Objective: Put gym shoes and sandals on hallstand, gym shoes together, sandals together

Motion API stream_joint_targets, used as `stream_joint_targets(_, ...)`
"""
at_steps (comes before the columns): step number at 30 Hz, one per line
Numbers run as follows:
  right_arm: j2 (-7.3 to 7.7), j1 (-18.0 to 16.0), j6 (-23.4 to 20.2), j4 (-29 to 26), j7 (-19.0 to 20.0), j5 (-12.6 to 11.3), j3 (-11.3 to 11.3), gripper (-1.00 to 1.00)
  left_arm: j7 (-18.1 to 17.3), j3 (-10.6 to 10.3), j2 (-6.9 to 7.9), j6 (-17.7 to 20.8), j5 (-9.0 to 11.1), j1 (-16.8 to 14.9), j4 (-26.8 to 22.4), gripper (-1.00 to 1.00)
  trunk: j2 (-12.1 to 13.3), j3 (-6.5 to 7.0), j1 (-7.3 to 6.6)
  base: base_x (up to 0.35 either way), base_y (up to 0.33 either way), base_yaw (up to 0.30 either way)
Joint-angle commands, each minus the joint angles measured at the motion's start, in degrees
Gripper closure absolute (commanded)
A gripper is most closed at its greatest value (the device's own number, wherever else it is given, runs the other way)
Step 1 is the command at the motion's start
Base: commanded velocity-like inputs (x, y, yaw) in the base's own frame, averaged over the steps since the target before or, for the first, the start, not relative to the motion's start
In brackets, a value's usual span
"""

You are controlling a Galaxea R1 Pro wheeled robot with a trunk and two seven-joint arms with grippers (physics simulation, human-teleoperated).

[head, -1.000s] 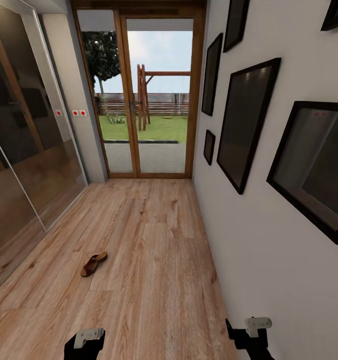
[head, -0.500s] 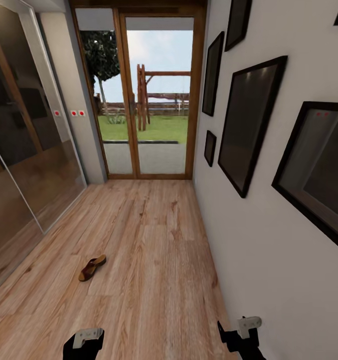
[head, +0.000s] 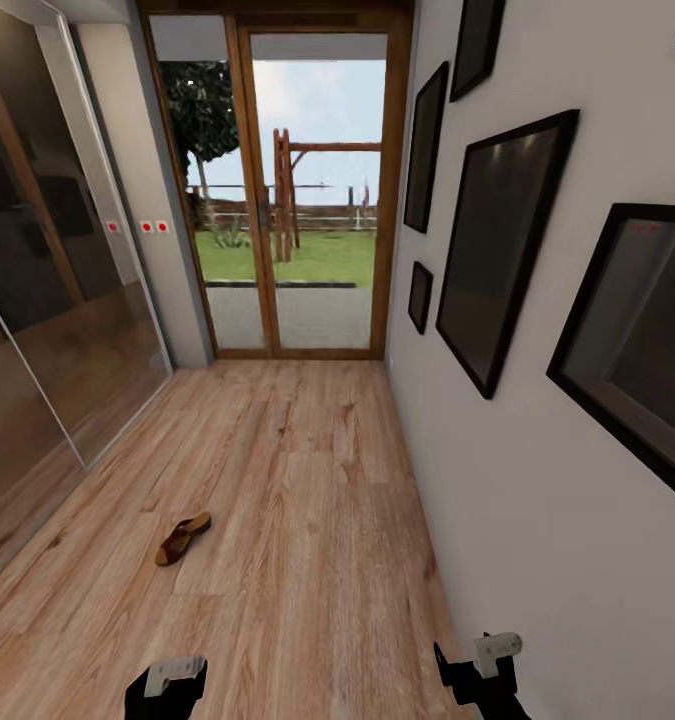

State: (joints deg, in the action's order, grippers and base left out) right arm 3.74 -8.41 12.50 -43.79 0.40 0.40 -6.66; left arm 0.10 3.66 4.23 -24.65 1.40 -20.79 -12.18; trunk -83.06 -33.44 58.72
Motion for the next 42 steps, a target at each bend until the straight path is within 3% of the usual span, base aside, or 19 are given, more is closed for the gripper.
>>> stream_joint_targets(1,0.04,-0.03,0.16,0.02,0.04,0.03,-0.1,-1.0,-0.03,0.11,-0.01,-0.19,0.15,-0.04,0.05,-1.0,-0.02,-0.05,0.01,0.151,0.0,0.0)
stream_joint_targets(42,0.04,-0.03,0.25,0.02,0.04,-0.03,-0.12,-1.0,-0.11,0.11,0.08,-0.31,0.4,-0.04,-0.03,-1.0,-0.02,-0.05,0.01,0.087,0.0,0.0)
